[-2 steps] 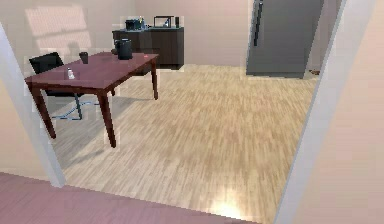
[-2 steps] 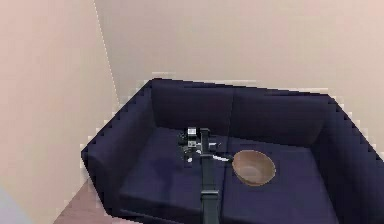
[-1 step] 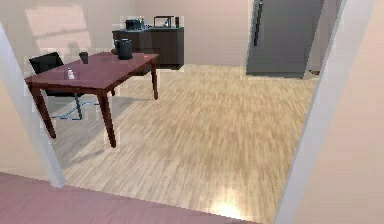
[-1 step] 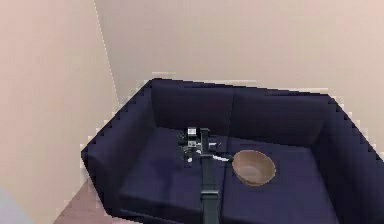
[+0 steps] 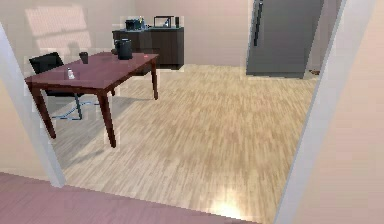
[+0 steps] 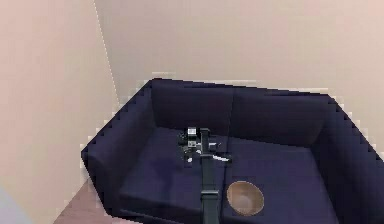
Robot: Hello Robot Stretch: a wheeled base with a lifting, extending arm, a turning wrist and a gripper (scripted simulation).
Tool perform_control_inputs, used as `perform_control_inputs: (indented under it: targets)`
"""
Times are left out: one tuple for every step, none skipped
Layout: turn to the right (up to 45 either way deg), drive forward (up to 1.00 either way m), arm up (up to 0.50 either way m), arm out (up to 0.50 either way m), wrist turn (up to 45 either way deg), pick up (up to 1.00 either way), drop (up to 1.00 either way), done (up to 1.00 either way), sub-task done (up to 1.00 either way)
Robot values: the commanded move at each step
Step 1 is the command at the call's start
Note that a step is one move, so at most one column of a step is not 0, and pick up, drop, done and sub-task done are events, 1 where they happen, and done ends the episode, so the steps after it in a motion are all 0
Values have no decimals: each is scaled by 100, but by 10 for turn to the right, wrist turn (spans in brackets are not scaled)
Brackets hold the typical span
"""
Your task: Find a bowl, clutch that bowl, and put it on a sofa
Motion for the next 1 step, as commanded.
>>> perform_control_inputs:
  targets:
    - [0,0,10,0,0,0,0,0,0]
